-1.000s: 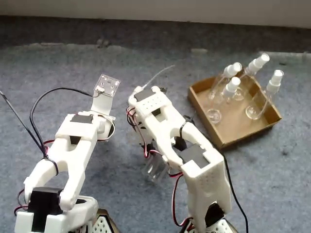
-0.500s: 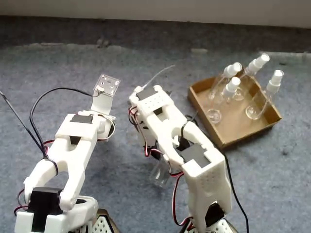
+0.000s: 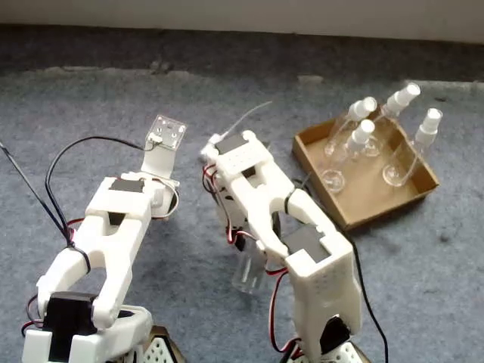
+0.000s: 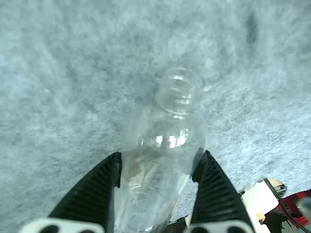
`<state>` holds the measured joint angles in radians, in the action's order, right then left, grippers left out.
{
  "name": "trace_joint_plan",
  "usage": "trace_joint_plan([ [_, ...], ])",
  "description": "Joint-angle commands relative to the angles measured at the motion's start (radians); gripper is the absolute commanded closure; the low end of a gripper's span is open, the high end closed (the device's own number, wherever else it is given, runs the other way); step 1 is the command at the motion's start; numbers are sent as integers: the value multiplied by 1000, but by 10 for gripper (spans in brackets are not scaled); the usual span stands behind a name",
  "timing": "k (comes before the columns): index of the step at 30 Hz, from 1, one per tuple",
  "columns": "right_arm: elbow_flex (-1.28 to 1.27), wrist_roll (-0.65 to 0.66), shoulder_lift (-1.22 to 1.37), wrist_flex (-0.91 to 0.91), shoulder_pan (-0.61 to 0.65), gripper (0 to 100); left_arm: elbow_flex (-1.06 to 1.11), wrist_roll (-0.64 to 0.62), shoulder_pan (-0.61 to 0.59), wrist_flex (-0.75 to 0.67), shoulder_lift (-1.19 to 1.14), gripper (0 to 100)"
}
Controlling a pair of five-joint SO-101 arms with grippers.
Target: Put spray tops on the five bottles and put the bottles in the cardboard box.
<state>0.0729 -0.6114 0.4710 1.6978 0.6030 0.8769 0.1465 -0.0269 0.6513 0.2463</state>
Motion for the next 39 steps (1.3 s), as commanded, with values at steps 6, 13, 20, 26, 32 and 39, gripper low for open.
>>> trace_joint_plan([
  [6, 36, 288, -22, 13, -8, 980, -2, -6, -12, -15, 41, 986],
  [13, 38, 436, -88, 70, -15, 980, -2, -6, -12, -15, 41, 986],
  [20, 30, 548, -341, 70, -113, 980, -2, -6, -12, -15, 41, 986],
  [26, 24, 663, -487, 70, -186, 980, -2, -6, -12, -15, 41, 986],
  [32, 25, 822, -567, 70, -249, 980, -2, -6, -12, -15, 38, 985],
  [39, 24, 864, -690, 70, -289, 980, -2, -6, -8, -15, 36, 983],
])
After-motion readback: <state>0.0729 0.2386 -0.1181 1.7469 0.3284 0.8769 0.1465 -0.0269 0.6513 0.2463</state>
